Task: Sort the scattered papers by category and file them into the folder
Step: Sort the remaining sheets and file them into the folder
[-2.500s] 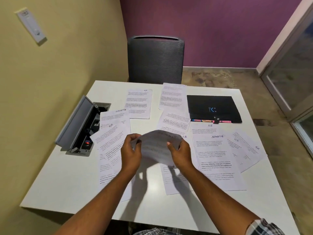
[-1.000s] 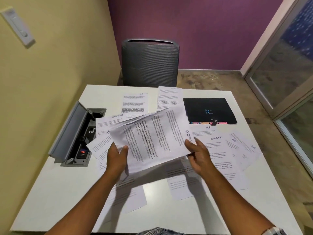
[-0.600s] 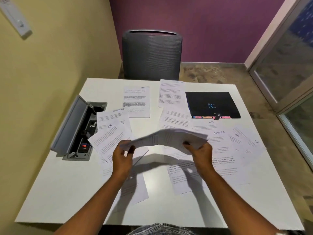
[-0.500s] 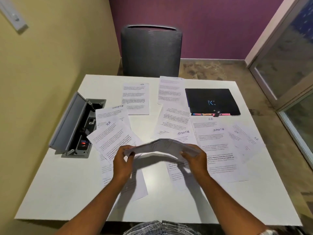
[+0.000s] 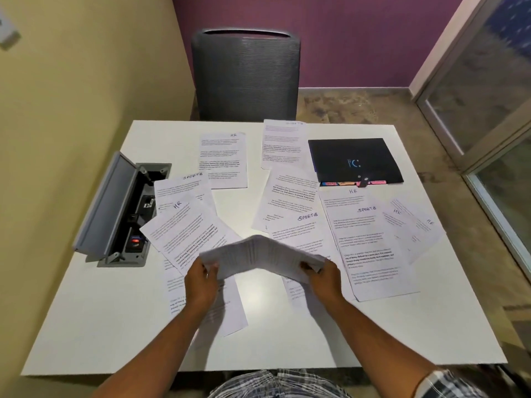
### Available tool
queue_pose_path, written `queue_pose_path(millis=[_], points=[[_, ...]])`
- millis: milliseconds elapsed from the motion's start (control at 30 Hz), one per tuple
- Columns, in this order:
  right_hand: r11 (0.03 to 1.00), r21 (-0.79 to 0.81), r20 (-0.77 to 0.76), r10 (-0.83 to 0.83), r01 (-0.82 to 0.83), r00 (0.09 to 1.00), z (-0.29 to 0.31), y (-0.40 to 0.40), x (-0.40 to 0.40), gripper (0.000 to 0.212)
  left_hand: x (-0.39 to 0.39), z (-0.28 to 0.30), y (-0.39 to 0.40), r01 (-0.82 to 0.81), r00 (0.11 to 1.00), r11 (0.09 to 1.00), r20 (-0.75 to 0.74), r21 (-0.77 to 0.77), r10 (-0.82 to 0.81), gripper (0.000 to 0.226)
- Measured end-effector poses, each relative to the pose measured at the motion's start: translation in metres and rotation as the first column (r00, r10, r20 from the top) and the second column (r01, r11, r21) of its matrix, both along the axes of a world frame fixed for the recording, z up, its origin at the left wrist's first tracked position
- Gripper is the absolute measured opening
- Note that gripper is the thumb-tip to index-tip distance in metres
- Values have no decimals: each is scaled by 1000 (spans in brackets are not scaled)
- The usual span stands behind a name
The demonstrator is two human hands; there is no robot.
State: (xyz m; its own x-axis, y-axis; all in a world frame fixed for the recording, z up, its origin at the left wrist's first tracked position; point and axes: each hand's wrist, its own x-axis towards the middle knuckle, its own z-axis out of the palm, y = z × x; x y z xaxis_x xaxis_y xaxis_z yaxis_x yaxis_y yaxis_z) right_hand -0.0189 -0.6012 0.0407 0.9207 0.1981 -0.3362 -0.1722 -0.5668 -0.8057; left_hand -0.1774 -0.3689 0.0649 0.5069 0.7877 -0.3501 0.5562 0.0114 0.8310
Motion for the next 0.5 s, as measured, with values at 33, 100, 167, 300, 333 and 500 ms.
queue_pose_path(millis=[33, 100, 167, 300, 333, 500], points=[[1000, -16, 42, 23, -22, 999, 8, 3, 6, 31, 1, 4, 4, -5, 1000, 1000, -2, 12, 5, 23], [995, -48, 137, 92, -86, 986, 31, 8, 19, 26, 5, 19, 12, -16, 999, 998, 31, 60, 14, 53], [980, -123, 257, 184, -157, 949, 54, 14, 33, 17, 13, 41, 21, 37, 996, 972, 75, 233, -56, 89], [907, -310, 420, 399, -284, 815, 100, 30, 54, 20, 40, 87, 21, 419, 872, 700, -41, 579, -488, 87], [892, -321, 440, 439, -319, 783, 111, 34, 56, 17, 46, 96, 18, 479, 828, 657, -51, 582, -558, 75], [900, -221, 660, 422, -377, 622, 146, 49, 52, 19, 56, 106, 13, 432, 852, 685, -17, 587, -523, 24]])
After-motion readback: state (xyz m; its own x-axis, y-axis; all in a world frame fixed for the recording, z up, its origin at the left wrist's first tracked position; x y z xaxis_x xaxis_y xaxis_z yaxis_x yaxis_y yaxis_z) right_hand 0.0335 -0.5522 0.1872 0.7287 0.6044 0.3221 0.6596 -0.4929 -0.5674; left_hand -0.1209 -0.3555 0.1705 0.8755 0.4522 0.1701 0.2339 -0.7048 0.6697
